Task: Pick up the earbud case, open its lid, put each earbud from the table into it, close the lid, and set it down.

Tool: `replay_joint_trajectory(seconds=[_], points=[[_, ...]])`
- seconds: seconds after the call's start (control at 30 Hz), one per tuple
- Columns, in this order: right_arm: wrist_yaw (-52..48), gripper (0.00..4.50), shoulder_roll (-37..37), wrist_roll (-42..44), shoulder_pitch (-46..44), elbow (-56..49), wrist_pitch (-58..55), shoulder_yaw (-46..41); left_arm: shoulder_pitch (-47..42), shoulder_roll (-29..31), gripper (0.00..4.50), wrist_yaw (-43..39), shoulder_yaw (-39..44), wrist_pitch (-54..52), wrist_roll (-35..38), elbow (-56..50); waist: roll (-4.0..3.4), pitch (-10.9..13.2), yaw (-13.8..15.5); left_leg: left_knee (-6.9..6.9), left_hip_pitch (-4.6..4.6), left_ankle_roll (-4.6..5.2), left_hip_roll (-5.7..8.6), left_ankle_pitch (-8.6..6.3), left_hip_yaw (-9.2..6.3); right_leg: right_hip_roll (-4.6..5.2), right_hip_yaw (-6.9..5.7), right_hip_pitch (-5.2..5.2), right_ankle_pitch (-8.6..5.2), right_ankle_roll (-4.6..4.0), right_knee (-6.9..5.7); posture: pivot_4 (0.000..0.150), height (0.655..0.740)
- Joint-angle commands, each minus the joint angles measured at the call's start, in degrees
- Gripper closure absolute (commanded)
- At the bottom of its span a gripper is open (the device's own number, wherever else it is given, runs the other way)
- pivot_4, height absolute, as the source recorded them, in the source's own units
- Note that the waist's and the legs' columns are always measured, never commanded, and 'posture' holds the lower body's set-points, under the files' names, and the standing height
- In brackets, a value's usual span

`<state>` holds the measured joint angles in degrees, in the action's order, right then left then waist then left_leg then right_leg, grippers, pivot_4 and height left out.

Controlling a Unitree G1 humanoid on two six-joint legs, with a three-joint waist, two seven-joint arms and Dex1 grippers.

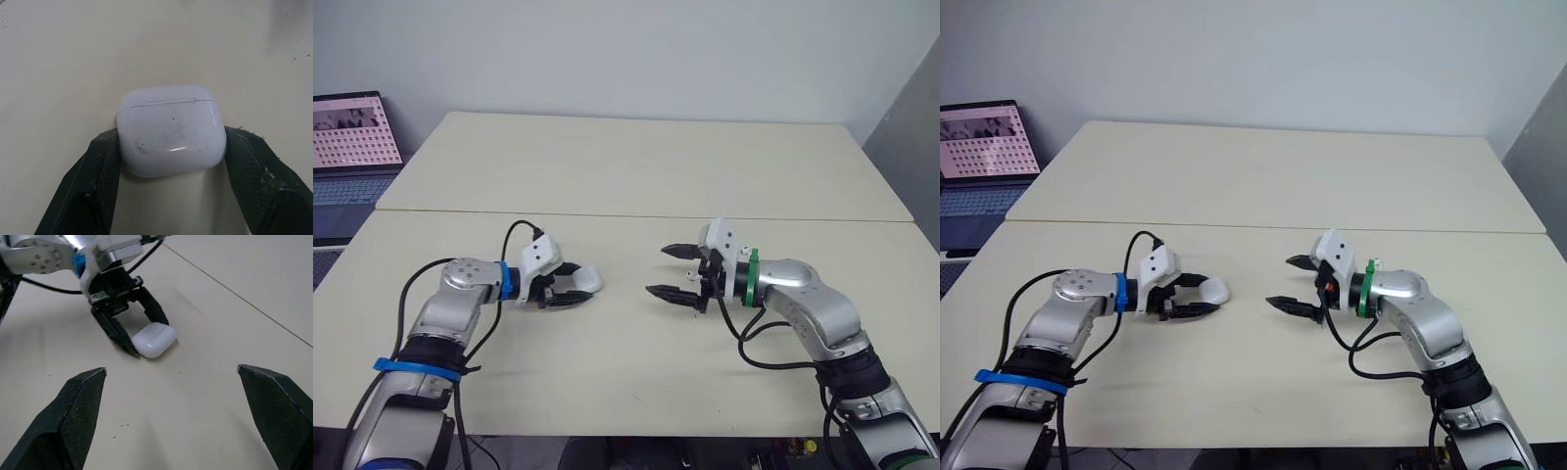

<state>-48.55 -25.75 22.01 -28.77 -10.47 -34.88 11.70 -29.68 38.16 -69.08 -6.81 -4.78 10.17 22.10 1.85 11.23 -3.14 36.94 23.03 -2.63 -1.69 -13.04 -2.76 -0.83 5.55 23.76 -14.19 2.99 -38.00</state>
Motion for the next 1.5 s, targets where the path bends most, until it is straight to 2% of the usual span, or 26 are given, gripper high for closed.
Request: replay_joint_trajectory(seconds=[0.03,0.17,0.33,0.6,1.0,1.13,1.33,1.4,1.5], points=[[0.4,0.0,0.6,7.0,-2.1,-1.2,-8.4,-4.9,-2.9,-2.8,1.73,4.9,3.3,15.4,-0.7,-4.8,0.01,0.0,0.3,0.0,0.0,0.0,0.01,0.0,0.0,0.02,0.0,0.0,0.0,0.0,0.0,0.15,0.74],[1.7,0.0,2.0,14.7,-5.5,0.3,-21.0,-8.4,-5.4,-3.8,1.73,10.8,1.9,42.7,-8.9,-1.7,0.01,0.0,0.8,-0.02,0.01,0.0,0.01,0.0,-0.02,0.03,0.0,-0.01,0.17,-0.27,0.02,0.15,0.74],[6.6,0.0,6.5,17.0,-9.4,3.3,-25.6,-10.7,-8.4,-4.1,1.73,15.9,0.5,59.0,-13.6,4.1,0.0,0.0,0.3,-0.06,-0.06,0.0,0.0,0.0,0.05,0.0,0.06,0.0,0.13,-0.21,0.0,0.15,0.74],[10.8,0.0,11.9,16.7,-11.3,4.7,-25.7,-10.3,-11.7,-3.9,1.73,20.8,-1.4,66.0,-16.9,9.8,0.0,0.0,0.2,-0.02,0.07,0.01,0.03,0.0,0.01,0.01,0.01,0.04,0.13,-0.17,0.02,0.15,0.74],[13.2,0.0,14.1,15.4,-11.5,6.9,-23.7,-10.2,-12.7,-3.6,1.73,23.3,-3.4,66.6,-17.1,10.4,0.0,0.0,0.0,-0.04,0.06,0.01,0.01,0.0,-0.02,0.0,-0.01,0.06,0.11,-0.14,-0.02,0.15,0.74],[13.8,0.85,14.5,15.7,-11.5,7.4,-23.4,-10.7,-13.1,-3.6,1.73,23.6,-3.9,67.1,-17.3,10.9,0.0,0.0,-0.1,-0.04,0.06,0.01,0.01,0.0,-0.02,-0.01,-0.01,0.06,0.1,-0.12,-0.02,0.15,0.74],[14.4,3.03,15.2,16.2,-11.8,7.7,-23.6,-11.6,-13.0,-3.7,1.73,23.5,-4.8,67.4,-17.0,11.1,-0.01,0.0,-0.1,-0.04,0.06,0.01,0.01,0.0,-0.02,-0.02,-0.02,0.07,0.11,-0.13,-0.03,0.15,0.74],[14.4,3.62,15.1,16.2,-11.9,7.7,-23.5,-11.6,-12.7,-3.8,1.73,23.4,-5.0,67.3,-16.7,10.9,0.0,0.0,-0.1,-0.04,0.06,0.01,0.01,0.0,-0.02,-0.02,-0.02,0.07,0.11,-0.13,-0.03,0.15,0.74],[14.3,3.62,14.9,16.1,-12.0,7.9,-23.1,-11.7,-12.6,-4.0,1.73,23.0,-5.1,66.7,-15.8,10.9,-0.01,0.0,-0.1,-0.04,0.07,0.01,0.01,0.0,-0.02,-0.01,-0.02,0.07,0.1,-0.12,-0.02,0.15,0.74]])
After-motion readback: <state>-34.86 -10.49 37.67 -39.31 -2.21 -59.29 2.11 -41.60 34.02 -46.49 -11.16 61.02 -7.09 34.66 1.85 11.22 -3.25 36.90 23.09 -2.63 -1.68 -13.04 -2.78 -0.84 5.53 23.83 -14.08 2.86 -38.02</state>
